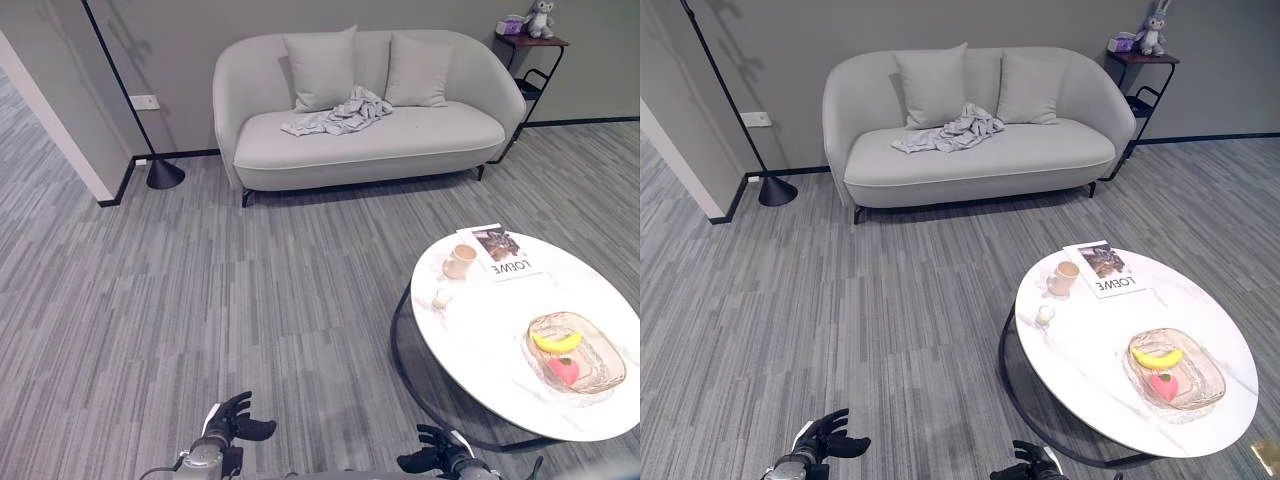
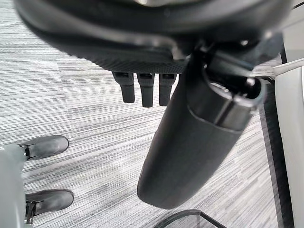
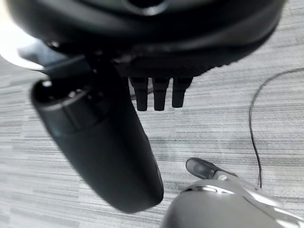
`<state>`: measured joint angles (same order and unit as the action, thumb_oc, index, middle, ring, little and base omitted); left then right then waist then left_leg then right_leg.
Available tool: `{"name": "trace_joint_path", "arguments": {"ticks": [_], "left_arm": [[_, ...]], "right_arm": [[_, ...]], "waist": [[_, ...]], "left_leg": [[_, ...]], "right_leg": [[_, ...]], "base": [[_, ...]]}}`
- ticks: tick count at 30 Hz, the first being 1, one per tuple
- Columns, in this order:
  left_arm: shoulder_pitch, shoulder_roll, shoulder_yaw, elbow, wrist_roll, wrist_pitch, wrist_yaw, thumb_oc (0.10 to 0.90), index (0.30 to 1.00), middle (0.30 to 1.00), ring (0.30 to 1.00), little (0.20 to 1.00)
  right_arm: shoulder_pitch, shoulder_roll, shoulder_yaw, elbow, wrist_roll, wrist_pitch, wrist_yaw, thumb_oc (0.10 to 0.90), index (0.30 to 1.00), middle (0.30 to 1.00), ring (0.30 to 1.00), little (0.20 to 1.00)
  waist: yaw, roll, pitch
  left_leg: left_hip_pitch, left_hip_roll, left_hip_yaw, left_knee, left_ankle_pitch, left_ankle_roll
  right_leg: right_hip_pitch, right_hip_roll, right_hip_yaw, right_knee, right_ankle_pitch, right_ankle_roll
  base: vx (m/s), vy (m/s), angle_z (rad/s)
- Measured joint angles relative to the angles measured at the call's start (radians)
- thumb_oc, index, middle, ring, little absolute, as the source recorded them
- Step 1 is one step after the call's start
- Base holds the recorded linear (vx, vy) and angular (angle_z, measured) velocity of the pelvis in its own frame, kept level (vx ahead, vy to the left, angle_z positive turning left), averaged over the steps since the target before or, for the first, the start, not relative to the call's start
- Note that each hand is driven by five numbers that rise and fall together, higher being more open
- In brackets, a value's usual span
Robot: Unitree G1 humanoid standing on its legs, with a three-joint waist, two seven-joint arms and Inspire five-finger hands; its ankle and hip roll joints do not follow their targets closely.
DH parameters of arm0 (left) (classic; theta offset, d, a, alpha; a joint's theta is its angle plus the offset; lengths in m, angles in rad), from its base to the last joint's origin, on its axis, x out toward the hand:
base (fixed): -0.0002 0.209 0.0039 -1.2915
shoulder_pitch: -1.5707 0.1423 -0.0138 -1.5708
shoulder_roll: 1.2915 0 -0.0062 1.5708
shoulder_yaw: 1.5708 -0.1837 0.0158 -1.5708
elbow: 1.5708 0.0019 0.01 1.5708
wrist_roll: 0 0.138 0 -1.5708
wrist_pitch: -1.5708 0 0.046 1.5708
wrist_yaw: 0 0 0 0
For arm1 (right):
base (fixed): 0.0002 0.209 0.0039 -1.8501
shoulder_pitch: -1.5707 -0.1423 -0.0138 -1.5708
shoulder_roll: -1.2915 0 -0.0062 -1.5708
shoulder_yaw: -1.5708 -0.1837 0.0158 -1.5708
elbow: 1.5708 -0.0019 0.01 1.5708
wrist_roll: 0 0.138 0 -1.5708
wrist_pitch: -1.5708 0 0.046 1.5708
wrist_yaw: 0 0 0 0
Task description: Hang the clothes on the sofa on the clothes rack.
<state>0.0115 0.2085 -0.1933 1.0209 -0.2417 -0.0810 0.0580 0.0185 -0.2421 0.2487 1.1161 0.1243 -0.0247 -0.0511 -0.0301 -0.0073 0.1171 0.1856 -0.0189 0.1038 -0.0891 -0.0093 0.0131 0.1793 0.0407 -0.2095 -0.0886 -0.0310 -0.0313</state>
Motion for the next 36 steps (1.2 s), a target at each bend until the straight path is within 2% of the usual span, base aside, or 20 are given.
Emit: {"name": "trace_joint_path", "arguments": {"ticks": [12,24,30,32,34,35,36], "left_arm": [[0.000,-0.001,-0.039,-0.024,0.005,0.000,0.001,0.800,0.900,0.900,0.900,0.900],[0.000,0.000,-0.040,-0.051,0.004,0.000,0.001,0.800,0.900,0.900,0.900,0.900],[-0.006,0.001,-0.044,-0.053,0.004,0.000,0.002,0.800,0.900,0.900,0.900,0.900],[-0.011,0.006,-0.044,-0.053,0.001,0.000,0.002,0.800,0.900,0.900,0.900,0.900],[-0.027,0.013,-0.043,-0.053,-0.001,0.000,0.002,0.800,0.900,0.900,0.900,0.900],[-0.033,0.013,-0.044,-0.052,-0.001,0.001,0.001,0.800,0.900,0.900,0.900,0.900],[-0.032,0.012,-0.044,-0.052,-0.001,0.001,0.001,0.800,0.900,0.900,0.900,0.900]], "right_arm": [[0.002,-0.023,0.029,-0.196,0.001,-0.008,-0.004,0.800,0.900,0.900,0.900,0.900],[0.007,-0.030,0.038,-0.191,0.001,-0.006,-0.004,0.800,0.900,0.900,0.900,0.900],[0.001,-0.031,0.039,-0.191,0.001,-0.007,-0.003,0.800,0.900,0.900,0.900,0.900],[-0.013,-0.031,0.045,-0.191,0.001,-0.007,-0.003,0.800,0.900,0.900,0.900,0.900],[-0.031,-0.031,0.058,-0.189,0.001,-0.007,-0.003,0.800,0.900,0.900,0.900,0.900],[-0.036,-0.033,0.059,-0.191,0.001,-0.008,-0.004,0.800,0.900,0.900,0.900,0.900],[-0.037,-0.034,0.063,-0.191,0.001,-0.008,-0.004,0.800,0.900,0.900,0.900,0.900]], "waist": [[0.000,0.005,0.005],[-0.001,0.003,0.006],[0.002,-0.004,0.014],[0.004,-0.019,0.033],[0.016,-0.044,0.063],[0.024,-0.058,0.075],[0.027,-0.059,0.079]], "left_leg": [[0.001,0.000,0.002,0.000,0.000,0.000],[0.010,0.000,-0.014,-0.002,0.002,-0.002],[-0.025,-0.001,-0.029,0.025,0.003,-0.009],[-0.062,-0.004,-0.025,0.087,-0.005,-0.025],[-0.132,-0.011,-0.021,0.219,-0.019,-0.057],[-0.181,-0.015,-0.016,0.310,-0.037,-0.070],[-0.194,-0.005,-0.009,0.342,-0.049,-0.070]], "right_leg": [[0.001,0.000,0.003,-0.001,0.003,0.001],[0.015,0.000,-0.009,-0.002,0.003,0.001],[0.000,0.000,-0.022,-0.002,0.002,0.001],[-0.008,-0.006,-0.021,-0.001,0.000,-0.003],[-0.017,-0.021,-0.018,0.002,-0.005,-0.018],[-0.020,-0.038,-0.022,0.003,0.013,-0.043],[-0.014,-0.038,-0.022,-0.001,0.016,-0.047]], "base": [[0.00,0.000,0.00],[0.01,-0.026,0.02],[0.02,-0.099,0.09],[0.04,-0.137,0.07],[0.04,-0.099,-0.03],[0.06,-0.157,-0.12],[0.13,-0.187,0.05]]}}
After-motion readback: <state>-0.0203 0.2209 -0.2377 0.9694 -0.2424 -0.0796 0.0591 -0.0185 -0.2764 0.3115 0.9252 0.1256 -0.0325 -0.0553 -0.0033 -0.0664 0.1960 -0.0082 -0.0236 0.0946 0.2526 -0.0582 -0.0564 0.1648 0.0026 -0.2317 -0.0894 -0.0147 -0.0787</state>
